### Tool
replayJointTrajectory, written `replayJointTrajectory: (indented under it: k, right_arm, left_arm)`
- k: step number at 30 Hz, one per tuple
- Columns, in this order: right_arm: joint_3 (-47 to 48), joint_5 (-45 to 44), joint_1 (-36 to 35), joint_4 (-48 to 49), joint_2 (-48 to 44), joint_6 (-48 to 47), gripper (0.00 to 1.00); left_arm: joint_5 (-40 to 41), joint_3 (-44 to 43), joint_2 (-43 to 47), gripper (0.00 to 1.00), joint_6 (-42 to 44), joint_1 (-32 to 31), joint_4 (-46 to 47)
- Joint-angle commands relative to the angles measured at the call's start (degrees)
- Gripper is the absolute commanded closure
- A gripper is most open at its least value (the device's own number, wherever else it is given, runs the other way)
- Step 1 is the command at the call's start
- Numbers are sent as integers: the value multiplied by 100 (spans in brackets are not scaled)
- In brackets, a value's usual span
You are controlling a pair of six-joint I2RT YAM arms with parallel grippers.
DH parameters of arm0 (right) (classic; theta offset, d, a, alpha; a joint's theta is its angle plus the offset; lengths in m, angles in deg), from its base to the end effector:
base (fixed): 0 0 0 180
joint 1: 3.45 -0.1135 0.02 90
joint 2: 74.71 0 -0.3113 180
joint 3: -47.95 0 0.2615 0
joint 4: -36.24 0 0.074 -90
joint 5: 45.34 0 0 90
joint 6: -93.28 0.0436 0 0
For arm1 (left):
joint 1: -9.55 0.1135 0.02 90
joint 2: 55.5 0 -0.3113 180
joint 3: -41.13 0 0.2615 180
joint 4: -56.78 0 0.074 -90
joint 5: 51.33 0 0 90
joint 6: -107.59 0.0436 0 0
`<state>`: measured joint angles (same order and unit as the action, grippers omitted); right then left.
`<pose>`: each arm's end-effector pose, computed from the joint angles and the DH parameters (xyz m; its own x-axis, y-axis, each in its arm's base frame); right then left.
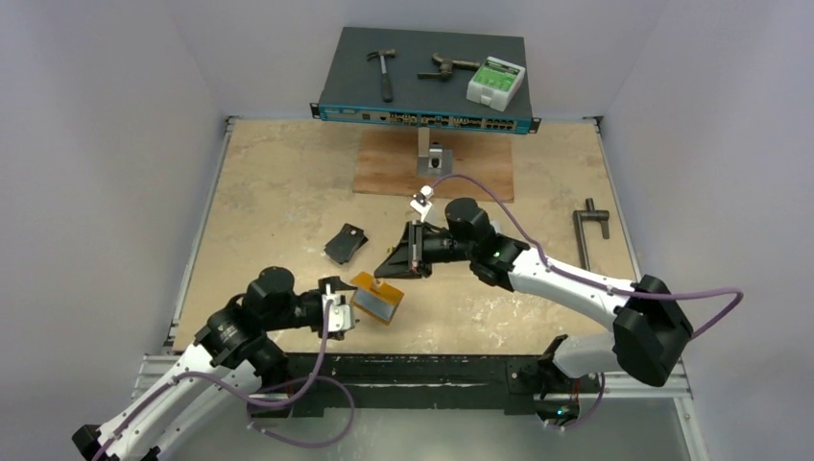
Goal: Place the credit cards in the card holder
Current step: Place the card holder at the center of the board.
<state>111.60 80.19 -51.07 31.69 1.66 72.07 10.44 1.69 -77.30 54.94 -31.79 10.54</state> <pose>0.1877 0.2433 0.3260 -0.9815 0.0499 -0.1846 -0.1663 0.2546 0.9526 0.0456 -0.0676 0.2545 0.2565 0.4863 -0.8353 0.9285 0.1160 0.3527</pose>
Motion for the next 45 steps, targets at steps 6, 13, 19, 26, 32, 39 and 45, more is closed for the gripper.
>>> replayJointTrajectory:
  k: [6,13,19,26,32,39,45]
  right_arm:
    - [-622,406,-148,1166,569,472,100]
    - [0,567,-568,1410,1146,571,100]
    - [-1132,628,-312,1826,788,752,100]
    - [-2111,216,546,1070,55,278,100]
    - [-2485,75,1004,838,50,19,100]
    - [-2873,79,1606,518,-208,-306,100]
    - [-2193,-380,1932,-1150,-249,-1694,100]
  left_arm:
    - [321,-114,-380,37,-1537,-5,434]
    - [162,-297,-353,37,-1413,127,10]
    - [165,-361,-393,35,-1214,220,63]
    - [-411,-655,-919,27,-871,223,86]
    - [-1213,-787,-1320,24,-68,122,-62]
    - [-1571,-903,-1976,31,1382,-227,-587]
    - [-1611,-928,-2453,33,2132,-622,-648]
